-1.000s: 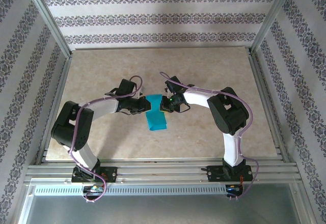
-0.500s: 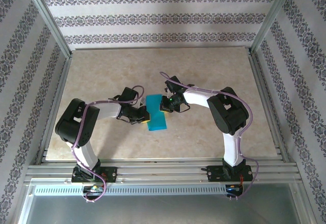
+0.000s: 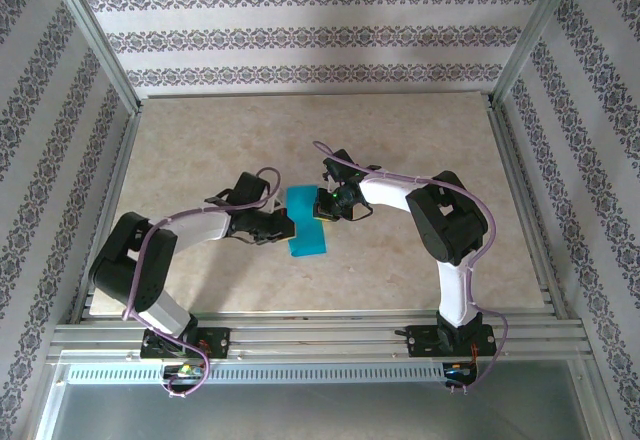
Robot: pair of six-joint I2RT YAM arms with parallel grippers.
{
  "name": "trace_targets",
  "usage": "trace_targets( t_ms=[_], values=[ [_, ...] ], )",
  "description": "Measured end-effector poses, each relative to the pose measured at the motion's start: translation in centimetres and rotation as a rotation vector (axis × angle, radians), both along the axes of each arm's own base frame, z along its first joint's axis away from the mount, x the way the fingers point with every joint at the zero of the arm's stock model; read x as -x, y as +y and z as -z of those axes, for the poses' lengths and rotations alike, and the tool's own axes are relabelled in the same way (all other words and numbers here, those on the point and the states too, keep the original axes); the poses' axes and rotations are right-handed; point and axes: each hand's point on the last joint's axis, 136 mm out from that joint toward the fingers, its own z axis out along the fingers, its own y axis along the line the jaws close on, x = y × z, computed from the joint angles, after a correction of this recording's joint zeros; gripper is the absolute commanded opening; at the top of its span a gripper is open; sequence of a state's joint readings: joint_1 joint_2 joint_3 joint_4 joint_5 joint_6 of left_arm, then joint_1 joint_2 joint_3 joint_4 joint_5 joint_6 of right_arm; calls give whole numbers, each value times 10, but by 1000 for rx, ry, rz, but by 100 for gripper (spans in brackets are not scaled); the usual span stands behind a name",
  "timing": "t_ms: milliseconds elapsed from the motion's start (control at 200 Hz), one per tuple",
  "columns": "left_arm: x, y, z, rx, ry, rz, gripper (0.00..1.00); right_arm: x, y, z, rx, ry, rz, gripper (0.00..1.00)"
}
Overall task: Fold a paper plane with a square sheet of paper (pick it up from the middle)
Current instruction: First fold the square sheet of paper in half at the center of the table.
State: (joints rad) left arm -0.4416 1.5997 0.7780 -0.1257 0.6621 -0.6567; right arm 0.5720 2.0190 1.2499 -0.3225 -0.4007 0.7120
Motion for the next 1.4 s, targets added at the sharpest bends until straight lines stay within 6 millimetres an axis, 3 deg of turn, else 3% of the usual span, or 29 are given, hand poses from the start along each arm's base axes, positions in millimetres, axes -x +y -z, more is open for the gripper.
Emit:
trace_targets(
  t_ms=[270,465,749,854,959,1129,1219,1399],
  values=[
    [14,-2,33,-52,107,-5,1,0,0,0,-1,8,13,9],
    [24,4,36,-58,100,4,1,-1,1,1,-4,7,12,9],
    [57,26,32,-115,103,34,1,-3,4,1,-15,7,8,9],
    [44,28,21,-84,95,-16,1,-5,5,1,-18,2,8,9],
    [14,30,11,-62,73,-71,1,-6,6,1,-22,-3,9,9],
    [-31,14,2,-31,16,-82,1,-7,6,1,-25,-8,11,9],
    [-38,10,13,-31,36,-83,0,-7,7,1,-27,-10,11,9],
    [-27,13,31,-51,92,-79,0,-7,7,1,-29,-13,11,9]
  ],
)
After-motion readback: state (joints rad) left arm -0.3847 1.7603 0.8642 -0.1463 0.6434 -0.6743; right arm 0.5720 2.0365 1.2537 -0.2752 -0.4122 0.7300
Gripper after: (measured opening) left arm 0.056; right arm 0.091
